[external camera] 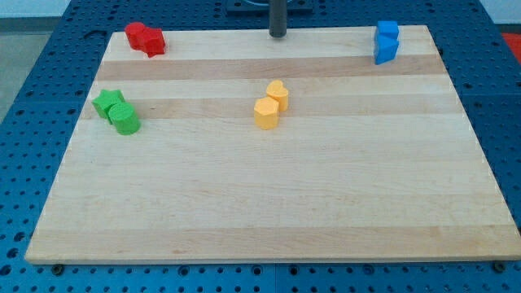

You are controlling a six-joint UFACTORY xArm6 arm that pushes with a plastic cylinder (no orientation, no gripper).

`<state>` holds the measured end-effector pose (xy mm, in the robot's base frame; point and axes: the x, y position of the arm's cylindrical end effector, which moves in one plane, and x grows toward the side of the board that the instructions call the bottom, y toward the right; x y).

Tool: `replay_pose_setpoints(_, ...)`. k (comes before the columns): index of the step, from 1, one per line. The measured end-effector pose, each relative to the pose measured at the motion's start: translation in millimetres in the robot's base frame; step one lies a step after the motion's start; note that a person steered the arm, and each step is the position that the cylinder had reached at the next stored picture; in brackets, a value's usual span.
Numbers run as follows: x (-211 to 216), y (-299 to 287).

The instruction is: Move your arm a bit down

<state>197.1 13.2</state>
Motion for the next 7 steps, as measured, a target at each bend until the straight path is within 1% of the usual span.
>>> replay_pose_setpoints(2, 2, 0)
replay_pose_setpoints(4, 15, 0)
replay_pose_setpoints(7, 32, -19)
